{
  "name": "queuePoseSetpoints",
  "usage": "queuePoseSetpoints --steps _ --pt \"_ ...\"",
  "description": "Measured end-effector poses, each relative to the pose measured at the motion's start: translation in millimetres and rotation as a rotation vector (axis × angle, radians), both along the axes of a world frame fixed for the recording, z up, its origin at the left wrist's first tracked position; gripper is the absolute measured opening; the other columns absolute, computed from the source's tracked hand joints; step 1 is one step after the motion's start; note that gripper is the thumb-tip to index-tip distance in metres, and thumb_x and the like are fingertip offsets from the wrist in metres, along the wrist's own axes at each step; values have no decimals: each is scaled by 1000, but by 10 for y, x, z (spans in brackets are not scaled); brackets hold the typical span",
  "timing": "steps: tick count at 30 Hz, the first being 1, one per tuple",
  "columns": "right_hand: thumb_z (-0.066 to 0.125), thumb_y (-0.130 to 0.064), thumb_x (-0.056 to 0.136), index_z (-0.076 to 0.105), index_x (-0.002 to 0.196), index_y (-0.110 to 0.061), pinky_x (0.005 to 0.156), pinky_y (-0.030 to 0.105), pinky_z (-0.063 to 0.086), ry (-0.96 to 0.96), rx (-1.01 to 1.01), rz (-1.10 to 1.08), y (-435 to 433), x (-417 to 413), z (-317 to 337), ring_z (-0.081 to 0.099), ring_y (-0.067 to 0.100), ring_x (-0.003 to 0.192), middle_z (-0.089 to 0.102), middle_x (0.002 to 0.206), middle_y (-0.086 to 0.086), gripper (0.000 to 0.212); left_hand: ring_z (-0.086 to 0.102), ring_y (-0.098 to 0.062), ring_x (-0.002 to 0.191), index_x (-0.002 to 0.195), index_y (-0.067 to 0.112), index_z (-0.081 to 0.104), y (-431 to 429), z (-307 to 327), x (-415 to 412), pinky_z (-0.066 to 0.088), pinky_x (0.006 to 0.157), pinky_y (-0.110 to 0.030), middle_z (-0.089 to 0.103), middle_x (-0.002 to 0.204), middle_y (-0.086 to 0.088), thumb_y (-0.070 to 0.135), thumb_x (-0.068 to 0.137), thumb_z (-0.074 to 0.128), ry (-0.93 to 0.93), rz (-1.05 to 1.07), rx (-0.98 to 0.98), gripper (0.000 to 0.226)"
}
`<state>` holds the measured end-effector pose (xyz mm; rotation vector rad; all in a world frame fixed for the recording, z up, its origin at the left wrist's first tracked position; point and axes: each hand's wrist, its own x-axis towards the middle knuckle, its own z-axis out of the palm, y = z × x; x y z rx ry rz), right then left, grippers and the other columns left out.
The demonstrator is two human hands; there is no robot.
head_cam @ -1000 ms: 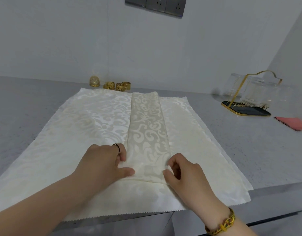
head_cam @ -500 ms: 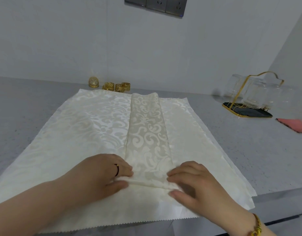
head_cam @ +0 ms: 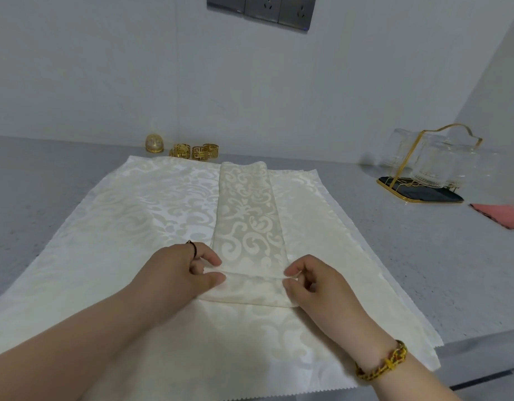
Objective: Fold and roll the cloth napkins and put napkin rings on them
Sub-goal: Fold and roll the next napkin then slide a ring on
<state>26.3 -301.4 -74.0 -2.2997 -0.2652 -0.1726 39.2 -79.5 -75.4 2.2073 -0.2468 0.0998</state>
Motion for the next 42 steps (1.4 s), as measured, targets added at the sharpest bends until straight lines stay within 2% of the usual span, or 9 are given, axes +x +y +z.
queuePoseSetpoints --steps 7,12,15,20,23,27,32,37,42 --pt "62 -17 83 36 69 -36 65 12 36 -179 -164 3 26 -23 -20 44 8 69 45 72 -11 35 47 10 75 68 39 47 16 -16 -44 31 71 -2 50 65 20 39 76 66 -273 -37 231 21" --pt "49 -18 73 57 75 -24 70 9 41 -413 -299 165 -41 -81 -125 51 4 82 56 86 -14 10 49 6 86 74 34 70 75 -49 -40 34 78 -5 62 77 30 35 74 44 -498 -239 468 26" --pt "53 -32 73 69 85 -20 82 -1 37 -344 -280 189 -126 -149 -138 54 -2 95 68 96 -12 23 47 1 93 83 39 69 102 -49 -110 32 76 0 64 80 29 48 70 42 -522 -237 531 32" --pt "49 -41 77 68 105 -20 85 -3 31 -233 -221 172 -127 -90 -50 45 -17 96 54 95 -30 40 62 5 67 85 38 70 78 -22 -106 40 59 -4 66 73 24 44 69 39 -428 -207 533 35" --pt "54 -19 89 68 101 -22 81 7 38 -195 -235 126 -73 -82 37 53 0 90 62 92 -17 19 62 -1 82 94 47 63 45 101 -110 40 69 -7 66 85 19 49 76 35 -290 -137 437 33" --pt "58 -18 86 59 86 -39 72 4 37 -31 -44 105 -120 -180 153 53 -7 80 62 77 -19 21 56 2 90 73 66 53 97 167 -163 39 76 -8 63 92 18 42 85 54 -120 -155 226 27" --pt "60 -17 85 51 78 -26 53 8 36 77 55 69 -87 -255 128 44 -2 49 53 52 -17 15 45 0 46 80 38 54 62 128 -175 36 50 -7 44 50 12 23 86 61 78 -113 109 17" --pt "58 -20 87 47 83 -26 61 11 38 -42 -68 16 -23 -234 50 42 4 57 45 71 -12 12 47 4 45 85 30 52 19 109 -173 35 51 -13 48 40 18 26 82 65 68 -34 81 14" --pt "59 -15 83 49 78 -28 69 6 37 -281 -170 47 -5 -202 -43 44 2 75 42 81 -15 17 45 3 71 87 38 43 -21 108 -252 34 61 -9 44 77 24 41 85 57 -235 50 359 14"
